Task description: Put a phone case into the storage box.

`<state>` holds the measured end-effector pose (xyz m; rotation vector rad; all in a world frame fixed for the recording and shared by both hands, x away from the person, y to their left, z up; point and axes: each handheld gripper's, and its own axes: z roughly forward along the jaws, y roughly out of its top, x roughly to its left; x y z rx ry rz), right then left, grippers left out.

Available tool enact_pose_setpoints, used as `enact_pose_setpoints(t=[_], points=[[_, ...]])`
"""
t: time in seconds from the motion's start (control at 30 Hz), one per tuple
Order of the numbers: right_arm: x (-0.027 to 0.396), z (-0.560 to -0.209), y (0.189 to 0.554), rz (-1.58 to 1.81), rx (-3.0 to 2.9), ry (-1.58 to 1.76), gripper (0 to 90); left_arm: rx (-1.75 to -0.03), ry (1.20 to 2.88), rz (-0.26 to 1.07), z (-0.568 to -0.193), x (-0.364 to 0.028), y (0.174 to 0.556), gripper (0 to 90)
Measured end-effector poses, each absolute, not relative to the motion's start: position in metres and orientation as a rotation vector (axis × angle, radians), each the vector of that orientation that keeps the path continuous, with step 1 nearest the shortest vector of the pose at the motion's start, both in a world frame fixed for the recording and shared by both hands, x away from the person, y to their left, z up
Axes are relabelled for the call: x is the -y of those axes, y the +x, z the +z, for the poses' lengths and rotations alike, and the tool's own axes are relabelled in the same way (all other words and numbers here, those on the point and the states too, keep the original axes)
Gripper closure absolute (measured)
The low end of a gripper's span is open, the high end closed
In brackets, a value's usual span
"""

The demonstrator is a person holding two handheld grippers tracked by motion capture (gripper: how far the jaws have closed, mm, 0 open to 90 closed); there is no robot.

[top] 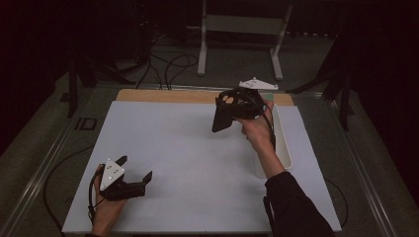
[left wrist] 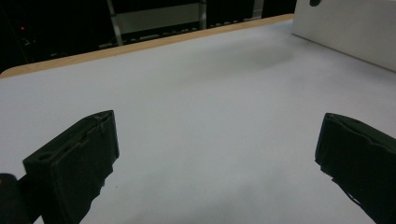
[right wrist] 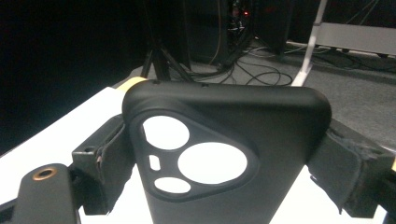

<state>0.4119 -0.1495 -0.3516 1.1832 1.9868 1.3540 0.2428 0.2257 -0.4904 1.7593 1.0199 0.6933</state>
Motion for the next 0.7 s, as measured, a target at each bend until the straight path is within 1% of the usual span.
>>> enact_pose_setpoints(t=[0.7], points=[[0.169,-0.346,0.427,1.297,-1.921,1.222,14.3,-1.018,1.759,0.693,-0.490,-0.225,0.243,0.2]])
